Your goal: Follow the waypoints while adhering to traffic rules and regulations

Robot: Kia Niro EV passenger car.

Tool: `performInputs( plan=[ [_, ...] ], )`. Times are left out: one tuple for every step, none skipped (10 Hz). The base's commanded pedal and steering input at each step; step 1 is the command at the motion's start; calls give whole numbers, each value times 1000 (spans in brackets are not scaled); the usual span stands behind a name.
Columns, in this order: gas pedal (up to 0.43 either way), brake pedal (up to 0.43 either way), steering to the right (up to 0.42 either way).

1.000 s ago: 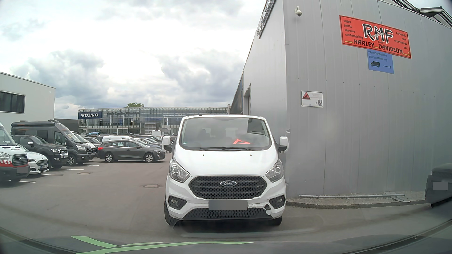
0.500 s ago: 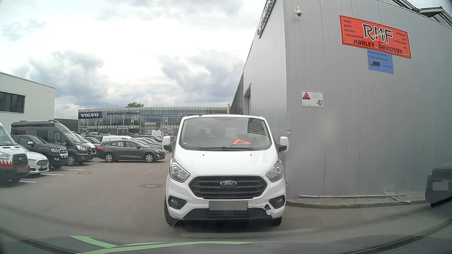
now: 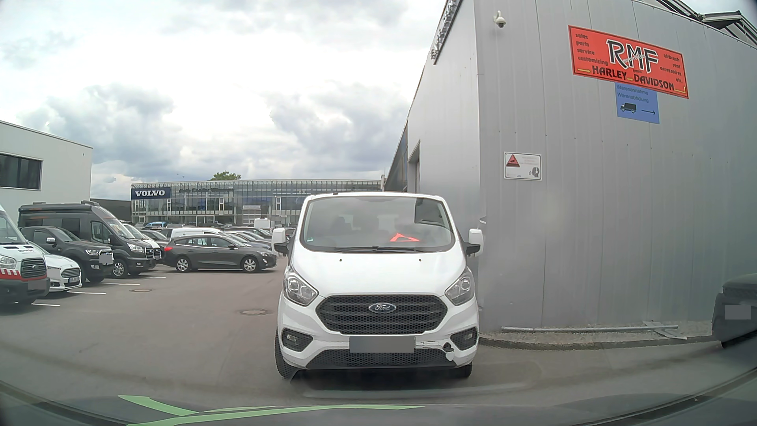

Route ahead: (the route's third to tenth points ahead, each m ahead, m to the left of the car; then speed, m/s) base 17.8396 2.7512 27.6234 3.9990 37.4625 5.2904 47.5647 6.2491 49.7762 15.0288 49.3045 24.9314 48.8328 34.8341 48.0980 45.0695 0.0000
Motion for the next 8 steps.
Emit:
performInputs(
  plan=[
    [0, 457, -462],
    [0, 457, -462],
    [0, 457, -463],
    [0, 457, -462],
    [0, 457, -462],
    [0, 457, -462],
    [0, 457, -463],
    [0, 457, -462]
  ],
)
